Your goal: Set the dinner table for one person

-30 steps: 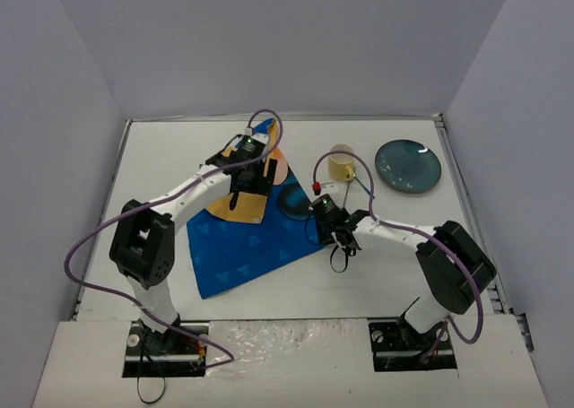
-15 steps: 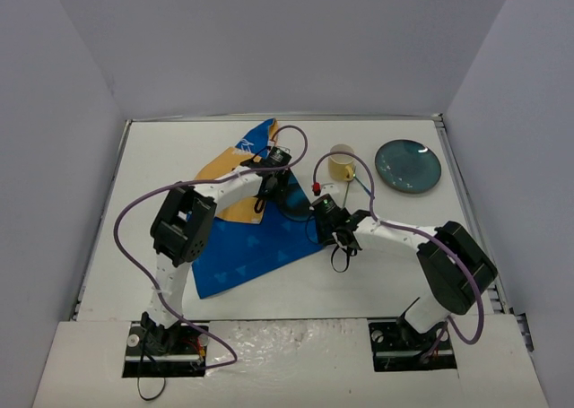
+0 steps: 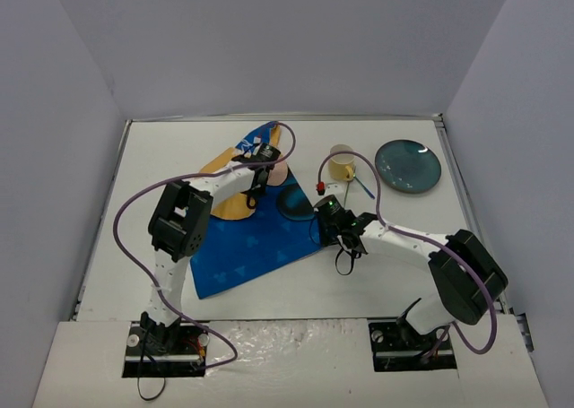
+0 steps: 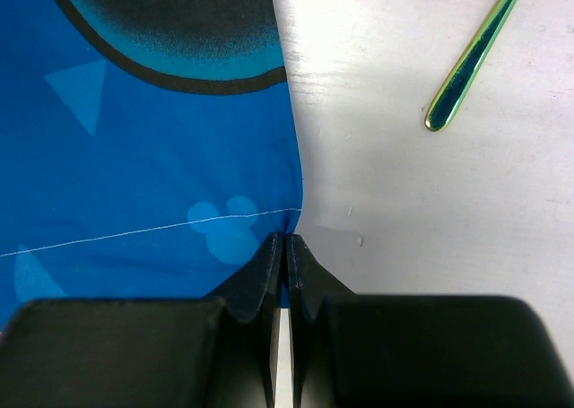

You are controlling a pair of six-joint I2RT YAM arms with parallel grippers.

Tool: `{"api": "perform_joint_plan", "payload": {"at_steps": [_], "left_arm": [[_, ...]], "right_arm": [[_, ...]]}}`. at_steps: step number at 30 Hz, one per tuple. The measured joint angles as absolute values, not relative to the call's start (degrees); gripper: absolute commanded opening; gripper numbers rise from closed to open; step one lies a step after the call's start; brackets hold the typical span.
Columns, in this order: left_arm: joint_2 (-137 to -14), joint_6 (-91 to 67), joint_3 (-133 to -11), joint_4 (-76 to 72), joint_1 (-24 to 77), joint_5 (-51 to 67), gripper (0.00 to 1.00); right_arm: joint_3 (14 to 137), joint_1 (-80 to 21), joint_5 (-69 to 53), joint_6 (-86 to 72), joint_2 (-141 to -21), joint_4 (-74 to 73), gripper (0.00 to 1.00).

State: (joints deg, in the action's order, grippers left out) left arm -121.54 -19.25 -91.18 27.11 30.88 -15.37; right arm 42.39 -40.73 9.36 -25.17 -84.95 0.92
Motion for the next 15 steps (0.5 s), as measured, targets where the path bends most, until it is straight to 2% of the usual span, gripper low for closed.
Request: {"api": "perform_joint_plan", "payload": {"at_steps": [5,8,11,15], "left_arm": [[-121.54,-16.61,-92.12,28.89,24.91,-18.25,0.0],[-121.54,-15.65,-94.65,30.61,17.66,-19.52,0.06],[-121.54,-15.08,-99.19,31.98,8.83,-20.46,0.21],[-121.58,-14.65,-105.58,33.27,-0.27,-21.98,0.61]], "right_arm": [[42.28,-40.42,9.34,-25.32,-83.47,0.78,0.0],[42.28,-40.42,9.31,-25.32,-82.39,0.54,0.0],[42.3,-40.42,9.06,-25.3,-81.71,-0.17,0.0],[42.42,-40.42,8.57,-25.23,-81.67,-1.28,0.0]]}}
